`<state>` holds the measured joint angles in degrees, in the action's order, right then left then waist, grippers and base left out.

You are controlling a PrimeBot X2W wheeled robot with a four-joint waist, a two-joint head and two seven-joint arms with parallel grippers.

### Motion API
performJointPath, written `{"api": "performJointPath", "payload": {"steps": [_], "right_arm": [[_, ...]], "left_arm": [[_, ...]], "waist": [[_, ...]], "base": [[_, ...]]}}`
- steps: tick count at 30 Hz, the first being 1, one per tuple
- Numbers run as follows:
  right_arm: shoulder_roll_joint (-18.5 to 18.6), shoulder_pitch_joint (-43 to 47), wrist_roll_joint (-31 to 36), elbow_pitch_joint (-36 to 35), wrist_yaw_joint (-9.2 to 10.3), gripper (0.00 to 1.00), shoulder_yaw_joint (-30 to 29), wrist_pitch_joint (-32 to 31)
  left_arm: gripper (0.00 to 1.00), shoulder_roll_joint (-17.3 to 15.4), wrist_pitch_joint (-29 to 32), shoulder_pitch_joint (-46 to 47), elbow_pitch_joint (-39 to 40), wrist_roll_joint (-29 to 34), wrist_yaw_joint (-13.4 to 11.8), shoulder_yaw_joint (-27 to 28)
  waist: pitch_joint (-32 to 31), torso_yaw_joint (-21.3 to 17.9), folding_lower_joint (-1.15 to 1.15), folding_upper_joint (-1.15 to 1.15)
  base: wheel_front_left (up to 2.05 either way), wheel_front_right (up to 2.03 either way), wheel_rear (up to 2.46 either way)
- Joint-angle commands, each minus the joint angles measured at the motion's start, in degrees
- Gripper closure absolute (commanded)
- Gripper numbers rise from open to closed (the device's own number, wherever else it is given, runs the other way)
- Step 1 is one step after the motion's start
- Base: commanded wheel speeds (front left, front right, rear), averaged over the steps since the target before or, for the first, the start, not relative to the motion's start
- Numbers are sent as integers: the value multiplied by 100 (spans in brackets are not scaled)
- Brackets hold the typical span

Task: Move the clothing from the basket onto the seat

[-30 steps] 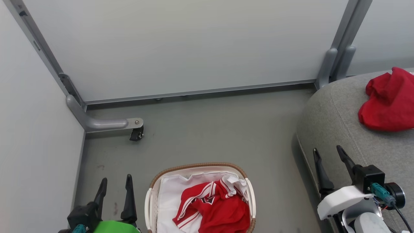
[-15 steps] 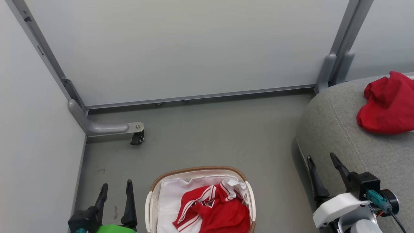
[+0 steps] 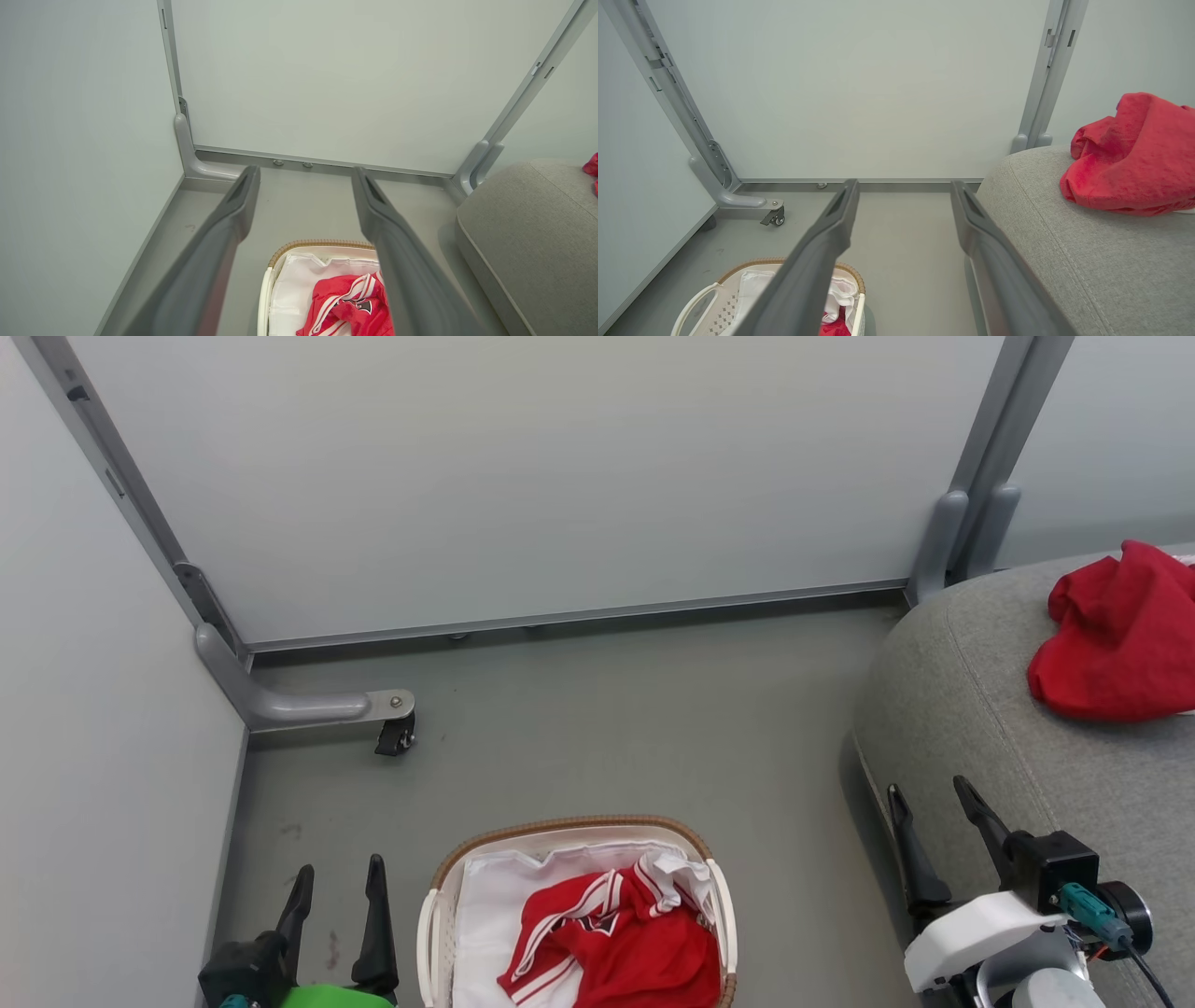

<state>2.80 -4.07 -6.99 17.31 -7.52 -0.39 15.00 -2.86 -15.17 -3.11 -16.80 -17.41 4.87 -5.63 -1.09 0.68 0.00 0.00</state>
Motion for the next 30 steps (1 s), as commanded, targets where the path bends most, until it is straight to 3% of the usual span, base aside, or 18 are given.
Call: {"api": "performJointPath", "payload": {"steps": [1, 17, 25, 30], "right_arm": [[18, 28, 13, -9, 6, 0, -4, 28], [18, -337, 146, -216, 7, 0, -127, 29], [18, -904, 190, -451, 7, 0, -178, 28], [16, -1297, 181, -622, 6, 0, -179, 28]], "left_arm": [[0, -6, 3, -20, -2, 35, 6, 8], [0, -7, 3, 675, -128, 287, 141, -452], [0, -10, 3, 1979, -753, 653, 254, -1321], [0, -43, 3, 2841, -1390, 811, 263, -2156]], "waist": [[7, -7, 0, 0], [566, -175, 0, 0], [1506, -541, 0, 0], [2275, -832, 0, 0]], "base": [[0, 0, 0], [0, 0, 0], [0, 0, 0], [0, 0, 0]]}}
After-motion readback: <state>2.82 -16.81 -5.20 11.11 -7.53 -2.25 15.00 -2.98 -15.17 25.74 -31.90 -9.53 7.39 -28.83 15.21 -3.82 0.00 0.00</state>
